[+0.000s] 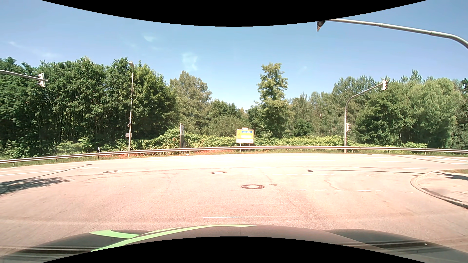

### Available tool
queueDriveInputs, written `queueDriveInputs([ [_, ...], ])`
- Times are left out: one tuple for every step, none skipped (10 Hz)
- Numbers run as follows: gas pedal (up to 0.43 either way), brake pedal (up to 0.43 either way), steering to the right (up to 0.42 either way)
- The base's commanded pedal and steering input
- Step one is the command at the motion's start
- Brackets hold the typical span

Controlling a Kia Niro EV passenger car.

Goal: Follow the waypoints while adhering to traffic rules and regulations

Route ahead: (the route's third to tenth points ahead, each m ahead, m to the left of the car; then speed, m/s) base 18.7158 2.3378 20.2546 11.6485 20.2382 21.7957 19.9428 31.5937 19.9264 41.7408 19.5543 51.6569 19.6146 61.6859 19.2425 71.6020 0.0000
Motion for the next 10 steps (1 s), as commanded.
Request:
queueDriveInputs([
  [0.000,0.366,-0.024],
  [0.000,0.366,-0.024],
  [0.000,0.366,-0.024],
  [0.000,0.366,-0.024],
  [0.000,0.366,-0.024],
  [0.000,0.366,-0.024],
  [0.000,0.366,-0.024],
  [0.000,0.366,-0.024],
  [0.000,0.366,-0.024],
  [0.000,0.366,-0.024],
])
